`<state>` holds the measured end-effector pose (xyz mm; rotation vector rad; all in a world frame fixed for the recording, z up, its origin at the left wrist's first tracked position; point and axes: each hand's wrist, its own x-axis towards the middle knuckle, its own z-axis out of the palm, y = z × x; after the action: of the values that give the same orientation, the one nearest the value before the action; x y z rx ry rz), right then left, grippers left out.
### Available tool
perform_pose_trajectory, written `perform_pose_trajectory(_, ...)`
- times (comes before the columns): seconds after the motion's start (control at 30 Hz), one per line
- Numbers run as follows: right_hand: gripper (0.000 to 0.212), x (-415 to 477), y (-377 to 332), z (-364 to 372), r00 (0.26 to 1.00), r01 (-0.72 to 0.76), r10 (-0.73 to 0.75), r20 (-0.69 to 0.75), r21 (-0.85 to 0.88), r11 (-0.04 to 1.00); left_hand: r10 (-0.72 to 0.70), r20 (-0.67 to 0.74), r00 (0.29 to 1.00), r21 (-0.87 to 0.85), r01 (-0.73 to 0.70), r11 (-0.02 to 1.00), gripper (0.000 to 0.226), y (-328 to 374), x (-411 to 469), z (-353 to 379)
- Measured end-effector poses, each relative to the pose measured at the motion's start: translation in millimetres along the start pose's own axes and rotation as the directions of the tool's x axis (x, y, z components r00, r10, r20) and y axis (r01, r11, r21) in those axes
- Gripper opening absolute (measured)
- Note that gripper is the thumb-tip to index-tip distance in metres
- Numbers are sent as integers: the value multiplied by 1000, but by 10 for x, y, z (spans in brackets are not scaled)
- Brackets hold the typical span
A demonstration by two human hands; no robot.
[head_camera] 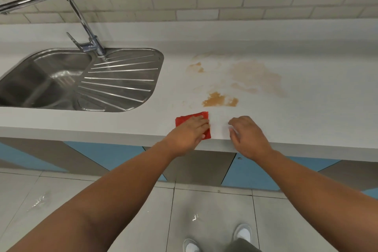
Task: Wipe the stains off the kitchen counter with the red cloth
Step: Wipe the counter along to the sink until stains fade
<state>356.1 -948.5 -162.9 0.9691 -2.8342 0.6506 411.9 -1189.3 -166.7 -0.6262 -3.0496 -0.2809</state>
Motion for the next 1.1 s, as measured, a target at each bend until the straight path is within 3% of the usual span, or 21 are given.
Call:
perform_pose_trajectory(0.07,30,-45,244,-60,1000,-4,5,17,-44,999,20,96,995,66,-27,997,48,-22,71,76)
perform_pose_trajectory(0.13,41,-38,445,-117,998,-15,20,55,-81,997,-21,83,996,101,13,995,50,-77,77,109)
perform_pose_trajectory(0.23,52,54,681,-199,995,-19,32,95,-133,991,-227,-1,974,-1,227,974,51,-186,121,64)
perform_pose_trajectory(0.4,55,192,991,-300,990,-19,40,137,-151,988,-597,-112,794,-221,566,795,50,-418,-87,67)
perform_pose_trajectory(0.5,58,236,1163,-321,986,9,16,165,-148,989,-737,-94,670,-77,733,676,53,-525,-68,111)
perform_pose_trajectory(0.63,62,298,1312,-332,983,31,-5,183,-140,990,-807,-61,587,33,809,586,53,-572,321,97)
perform_pose_trajectory(0.73,65,343,1415,-319,983,51,-27,183,-126,991,-781,-69,621,0,783,622,54,-458,688,138)
perform_pose_trajectory(0.9,67,351,1525,-292,977,91,-69,203,-104,990,-563,-28,826,-168,551,817,60,-51,671,135)
perform_pose_trajectory(0.97,67,347,1542,-287,975,108,-87,205,-96,989,-559,-28,829,-243,537,808,62,-19,438,106)
perform_pose_trajectory(1.1,70,351,1575,-262,969,120,-97,227,-90,989,-653,-71,754,-147,639,755,49,-245,180,133)
